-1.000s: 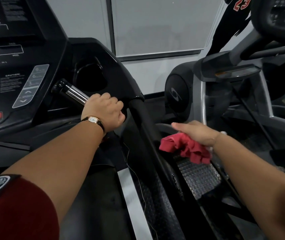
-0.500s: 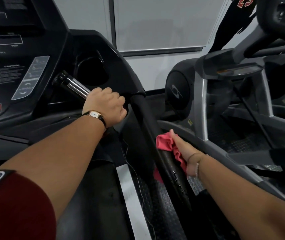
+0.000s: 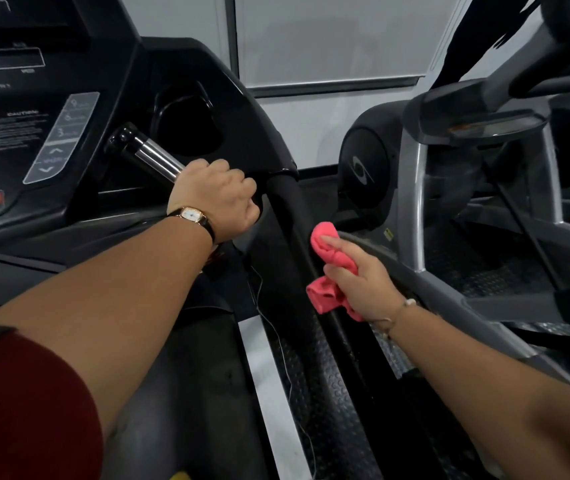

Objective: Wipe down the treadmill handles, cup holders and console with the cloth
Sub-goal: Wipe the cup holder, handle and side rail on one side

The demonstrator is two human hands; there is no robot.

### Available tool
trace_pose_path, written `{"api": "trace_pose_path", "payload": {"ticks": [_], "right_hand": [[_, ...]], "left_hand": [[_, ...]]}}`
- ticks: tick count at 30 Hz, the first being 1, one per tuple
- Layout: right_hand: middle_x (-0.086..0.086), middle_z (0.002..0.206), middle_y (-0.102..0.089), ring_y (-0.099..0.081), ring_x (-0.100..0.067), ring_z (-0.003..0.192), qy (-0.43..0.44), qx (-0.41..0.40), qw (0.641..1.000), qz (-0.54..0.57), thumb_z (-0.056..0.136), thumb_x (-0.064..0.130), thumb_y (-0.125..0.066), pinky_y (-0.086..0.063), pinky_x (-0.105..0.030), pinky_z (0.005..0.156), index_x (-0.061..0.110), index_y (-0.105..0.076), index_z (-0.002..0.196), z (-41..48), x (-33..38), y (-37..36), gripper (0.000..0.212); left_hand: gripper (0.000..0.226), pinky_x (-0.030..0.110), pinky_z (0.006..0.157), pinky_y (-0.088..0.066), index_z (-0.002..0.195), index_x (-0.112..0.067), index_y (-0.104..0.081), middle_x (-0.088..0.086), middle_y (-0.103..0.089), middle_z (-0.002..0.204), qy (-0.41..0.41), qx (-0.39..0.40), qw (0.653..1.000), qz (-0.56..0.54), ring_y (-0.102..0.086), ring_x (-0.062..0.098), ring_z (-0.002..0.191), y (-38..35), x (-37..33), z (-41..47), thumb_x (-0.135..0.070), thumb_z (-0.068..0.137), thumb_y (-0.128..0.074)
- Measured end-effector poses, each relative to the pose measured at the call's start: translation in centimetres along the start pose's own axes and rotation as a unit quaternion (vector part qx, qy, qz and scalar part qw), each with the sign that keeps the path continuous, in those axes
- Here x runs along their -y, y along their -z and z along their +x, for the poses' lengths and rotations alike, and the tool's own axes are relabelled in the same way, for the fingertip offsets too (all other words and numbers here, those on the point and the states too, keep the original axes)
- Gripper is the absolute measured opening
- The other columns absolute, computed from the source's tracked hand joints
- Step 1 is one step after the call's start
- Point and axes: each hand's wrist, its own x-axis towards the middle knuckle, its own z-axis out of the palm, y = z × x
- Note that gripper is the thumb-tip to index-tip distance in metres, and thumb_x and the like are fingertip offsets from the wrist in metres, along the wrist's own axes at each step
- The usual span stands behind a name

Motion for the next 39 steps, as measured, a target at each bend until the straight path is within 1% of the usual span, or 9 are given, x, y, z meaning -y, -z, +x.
{"api": "trace_pose_path", "payload": {"ticks": [5,10,14,16,22,26,31,36,39], "right_hand": [[0.011,0.105,-0.067,-0.064,-0.007,0.097,-0.056,-0.012,0.998,0.015,0.089,0.021,-0.062,-0.047,-0.026,0.094,0.028,-0.053,0.132,2.1,1.2,-1.1,0.045],[0.002,0.125,-0.061,-0.057,-0.011,0.112,0.044,-0.017,0.993,-0.105,0.084,0.014,-0.066,-0.044,-0.021,0.098,0.026,-0.064,0.121,0.7,1.5,-1.6,0.039],[-0.007,0.074,-0.065,-0.054,-0.008,0.043,-0.076,-0.036,0.994,0.071,0.088,0.010,-0.062,-0.039,-0.018,0.038,0.025,-0.064,0.116,-0.4,0.6,-0.5,0.031],[-0.011,0.074,-0.061,-0.044,-0.009,0.037,-0.165,-0.058,0.980,0.090,0.089,0.019,-0.061,-0.032,-0.016,0.035,0.023,-0.063,0.115,1.1,0.8,-0.8,0.026],[-0.002,0.112,-0.060,-0.057,-0.019,0.101,-0.054,-0.044,0.981,-0.183,0.082,0.026,-0.065,-0.047,-0.029,0.091,0.027,-0.047,0.135,0.4,2.9,-2.7,0.056],[-0.024,0.108,-0.066,-0.061,-0.026,0.076,-0.039,-0.023,0.993,0.105,0.078,0.008,-0.068,-0.047,-0.034,0.070,0.028,-0.063,0.115,-1.4,2.5,0.2,0.043],[-0.020,0.115,-0.065,-0.064,-0.034,0.101,-0.149,0.152,0.900,0.382,0.059,0.023,-0.084,-0.051,-0.046,0.090,0.009,-0.063,0.120,-1.6,2.8,5.2,0.066],[-0.017,0.119,-0.062,-0.062,-0.027,0.104,-0.090,0.021,0.995,0.041,0.085,0.010,-0.065,-0.048,-0.022,0.090,0.016,-0.061,0.124,-0.6,1.1,2.1,0.040],[0.003,0.118,-0.046,-0.049,-0.014,0.107,0.089,-0.080,0.968,-0.219,0.086,0.022,-0.064,-0.034,-0.005,0.092,0.034,-0.058,0.124,-1.2,0.7,0.3,0.041]], "left_hand": [[0.025,0.032,0.062,-0.031,0.070,-0.019,-0.039,-0.005,-0.040,0.066,0.006,0.003,1.000,-0.003,-0.036,0.018,0.067,0.1,-0.1,0.0,-0.035,0.087,-0.032],[0.031,0.032,0.062,-0.031,0.072,-0.017,-0.053,-0.003,-0.055,0.068,0.008,-0.002,1.000,0.009,-0.050,0.020,0.071,-0.2,0.0,0.1,-0.037,0.086,-0.034],[0.032,0.032,0.061,-0.031,0.073,-0.017,-0.054,-0.003,-0.055,0.068,0.006,-0.007,1.000,0.009,-0.051,0.020,0.071,-0.2,0.0,0.1,-0.037,0.086,-0.033],[0.032,0.032,0.061,-0.031,0.072,-0.017,-0.053,-0.004,-0.050,0.066,0.002,-0.006,1.000,0.006,-0.049,0.020,0.070,-0.1,0.0,0.0,-0.036,0.087,-0.033],[0.032,0.032,0.063,-0.031,0.072,-0.017,-0.052,-0.003,-0.054,0.068,0.006,-0.004,1.000,0.000,-0.048,0.020,0.071,-0.1,0.0,0.0,-0.036,0.087,-0.031],[0.031,0.033,0.065,-0.031,0.073,-0.017,-0.051,-0.003,-0.052,0.069,0.010,-0.006,1.000,-0.012,-0.047,0.020,0.072,0.0,0.1,-0.1,-0.035,0.087,-0.031],[0.032,0.032,0.064,-0.029,0.074,-0.017,-0.053,-0.004,-0.047,0.068,0.009,-0.003,1.000,-0.012,-0.036,0.017,0.069,0.1,0.1,-0.1,-0.035,0.088,-0.031],[0.032,0.032,0.064,-0.030,0.075,-0.017,-0.053,-0.004,-0.051,0.069,0.008,-0.003,1.000,-0.009,-0.036,0.016,0.069,0.1,0.1,-0.1,-0.035,0.088,-0.031],[0.030,0.032,0.064,-0.030,0.073,-0.018,-0.050,-0.005,-0.045,0.068,0.005,0.001,1.000,-0.008,-0.038,0.017,0.069,0.1,0.1,-0.2,-0.036,0.088,-0.030]]}}
